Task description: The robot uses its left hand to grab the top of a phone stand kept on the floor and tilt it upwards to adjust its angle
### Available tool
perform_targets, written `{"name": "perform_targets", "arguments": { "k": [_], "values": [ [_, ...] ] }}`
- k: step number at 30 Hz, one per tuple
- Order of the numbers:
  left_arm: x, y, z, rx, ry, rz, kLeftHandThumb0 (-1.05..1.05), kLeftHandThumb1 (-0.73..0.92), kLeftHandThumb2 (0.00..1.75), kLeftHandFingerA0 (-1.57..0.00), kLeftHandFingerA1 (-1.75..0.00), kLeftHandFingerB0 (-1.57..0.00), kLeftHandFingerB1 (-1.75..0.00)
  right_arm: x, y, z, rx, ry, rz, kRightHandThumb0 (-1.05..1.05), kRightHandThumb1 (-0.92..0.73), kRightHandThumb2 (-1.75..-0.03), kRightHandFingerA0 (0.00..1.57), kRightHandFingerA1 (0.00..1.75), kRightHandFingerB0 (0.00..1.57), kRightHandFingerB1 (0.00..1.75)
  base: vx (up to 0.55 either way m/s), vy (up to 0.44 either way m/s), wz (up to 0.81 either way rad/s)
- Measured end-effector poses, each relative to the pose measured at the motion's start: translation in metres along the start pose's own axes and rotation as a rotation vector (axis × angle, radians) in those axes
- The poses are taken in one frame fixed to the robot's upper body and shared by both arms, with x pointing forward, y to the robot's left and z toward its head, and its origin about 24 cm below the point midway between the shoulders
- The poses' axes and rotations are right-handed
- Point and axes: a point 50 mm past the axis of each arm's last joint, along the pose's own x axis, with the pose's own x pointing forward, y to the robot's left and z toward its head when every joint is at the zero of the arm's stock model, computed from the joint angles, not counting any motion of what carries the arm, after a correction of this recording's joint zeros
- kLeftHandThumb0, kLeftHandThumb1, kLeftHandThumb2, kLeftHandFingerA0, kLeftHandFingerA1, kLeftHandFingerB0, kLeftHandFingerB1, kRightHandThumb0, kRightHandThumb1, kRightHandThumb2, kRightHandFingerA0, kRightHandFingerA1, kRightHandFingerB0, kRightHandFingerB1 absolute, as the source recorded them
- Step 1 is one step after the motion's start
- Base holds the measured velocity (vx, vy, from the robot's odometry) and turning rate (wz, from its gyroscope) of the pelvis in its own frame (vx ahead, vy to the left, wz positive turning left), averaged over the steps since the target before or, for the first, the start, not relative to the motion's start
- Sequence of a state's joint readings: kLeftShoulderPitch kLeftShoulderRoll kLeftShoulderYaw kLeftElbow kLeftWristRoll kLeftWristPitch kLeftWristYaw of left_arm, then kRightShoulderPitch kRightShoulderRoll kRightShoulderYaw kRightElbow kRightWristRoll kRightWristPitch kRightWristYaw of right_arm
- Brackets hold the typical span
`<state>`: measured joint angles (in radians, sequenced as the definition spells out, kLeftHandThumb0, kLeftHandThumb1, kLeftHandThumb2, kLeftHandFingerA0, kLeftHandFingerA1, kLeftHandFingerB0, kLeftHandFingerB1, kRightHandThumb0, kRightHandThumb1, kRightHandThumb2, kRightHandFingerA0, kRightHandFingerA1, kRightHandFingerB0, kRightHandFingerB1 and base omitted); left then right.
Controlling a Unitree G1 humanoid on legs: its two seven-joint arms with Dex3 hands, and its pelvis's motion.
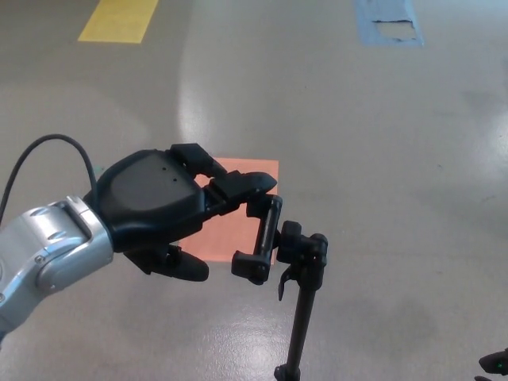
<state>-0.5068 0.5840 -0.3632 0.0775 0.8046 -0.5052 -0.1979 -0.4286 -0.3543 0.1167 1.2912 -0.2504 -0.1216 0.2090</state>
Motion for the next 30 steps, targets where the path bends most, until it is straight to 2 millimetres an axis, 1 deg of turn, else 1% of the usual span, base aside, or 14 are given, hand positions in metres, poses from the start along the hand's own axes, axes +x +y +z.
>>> {"name": "perform_targets", "arguments": {
  "k": [1,4,5,8,9,11,12,13,14,15,16,17,19,30],
  "values": [
    [0.0,0.0,0.0,0.0,0.0,0.0,-0.79,0.59,0.94,-0.25,-0.47,0.0,-0.19,0.0,0.0,0.0,0.0,0.0,0.0,-0.59,-0.75,-0.62,0.3,0.45,0.26,0.34,0.0,0.0,0.0],
    [0.0,0.0,0.0,0.0,0.0,0.0,-0.79,0.58,0.93,-0.25,-0.47,0.0,-0.19,0.0,0.0,0.0,0.001,0.003,0.001,-0.6,-0.74,-0.62,0.31,0.44,0.27,0.33,0.0,0.0,0.0],
    [0.0,-0.001,0.0,-0.001,0.0,-0.001,-0.78,0.73,0.62,-0.31,-0.33,-0.01,-0.2,0.0,0.0,0.0,0.001,0.003,0.002,-0.6,-0.74,-0.62,0.31,0.46,0.27,0.34,0.0,0.0,0.0],
    [-0.001,-0.001,0.0,-0.003,0.001,-0.002,-0.79,0.73,0.63,-0.32,-0.34,-0.01,-0.2,0.0,0.0,0.0,0.0,0.003,0.005,-0.6,-0.75,-0.62,0.33,0.45,0.28,0.34,0.0,0.0,0.0],
    [-0.001,-0.002,0.0,-0.003,0.001,-0.002,-0.79,0.59,0.94,-0.24,-0.47,0.0,-0.2,0.0,0.0,0.0,-0.001,0.003,0.007,-0.6,-0.75,-0.62,0.33,0.45,0.27,0.34,0.0,0.0,0.0],
    [-0.001,-0.002,0.0,-0.004,0.001,-0.001,-0.79,0.59,0.94,-0.24,-0.47,0.0,-0.2,0.0,0.0,0.001,-0.003,0.003,0.009,-0.6,-0.75,-0.62,0.33,0.45,0.27,0.34,0.0,0.0,0.0],
    [-0.001,-0.002,0.0,-0.004,0.002,-0.001,-0.78,0.73,0.63,-0.31,-0.33,-0.01,-0.2,0.0,0.0,0.001,-0.004,0.003,0.009,-0.6,-0.75,-0.62,0.33,0.44,0.28,0.34,0.0,0.0,0.0],
    [-0.001,-0.002,0.0,-0.005,0.003,-0.002,-0.78,0.73,0.63,-0.31,-0.33,-0.01,-0.2,0.0,0.0,0.001,-0.005,0.002,0.01,-0.6,-0.75,-0.62,0.33,0.44,0.28,0.34,0.0,0.0,0.0],
    [-0.001,-0.002,0.0,-0.005,0.003,-0.003,-0.79,0.59,0.94,-0.24,-0.47,0.0,-0.19,0.0,0.0,0.001,-0.005,0.002,0.011,-0.6,-0.73,-0.62,0.3,0.45,0.28,0.34,0.0,0.0,0.0],
    [-0.001,-0.003,0.0,-0.005,0.003,-0.003,-0.79,0.59,0.94,-0.24,-0.47,0.0,-0.19,0.0,0.0,0.002,-0.008,0.002,0.012,-0.6,-0.73,-0.62,0.3,0.45,0.28,0.34,0.0,0.0,0.0],
    [-0.001,-0.003,0.0,-0.006,0.003,-0.003,-0.79,0.73,0.63,-0.31,-0.33,0.0,-0.19,0.0,0.0,0.002,-0.009,0.002,0.013,-0.6,-0.74,-0.62,0.3,0.45,0.27,0.34,0.0,0.0,0.0],
    [-0.001,-0.003,0.0,-0.006,0.003,-0.003,-0.86,0.64,0.95,-0.24,-0.45,0.0,-0.12,0.0,0.0,0.002,-0.009,0.002,0.013,-0.59,-0.74,-0.62,0.29,0.45,0.27,0.34,0.0,0.0,0.0],
    [-0.001,-0.003,0.0,-0.005,0.004,-0.005,-0.79,0.6,0.95,-0.22,-0.46,0.0,-0.17,0.0,0.0,0.002,-0.01,0.002,0.016,-0.6,-0.74,-0.62,0.3,0.45,0.28,0.34,0.0,0.0,0.0],
    [-0.002,-0.01,0.003,-0.006,0.0,-0.022,-0.78,0.59,0.95,-0.21,-0.46,0.0,-0.18,0.001,-0.001,0.004,-0.02,0.0,0.017,-0.58,-0.75,-0.62,0.31,0.45,0.27,0.33,0.0,0.0,0.0]
  ]
}}
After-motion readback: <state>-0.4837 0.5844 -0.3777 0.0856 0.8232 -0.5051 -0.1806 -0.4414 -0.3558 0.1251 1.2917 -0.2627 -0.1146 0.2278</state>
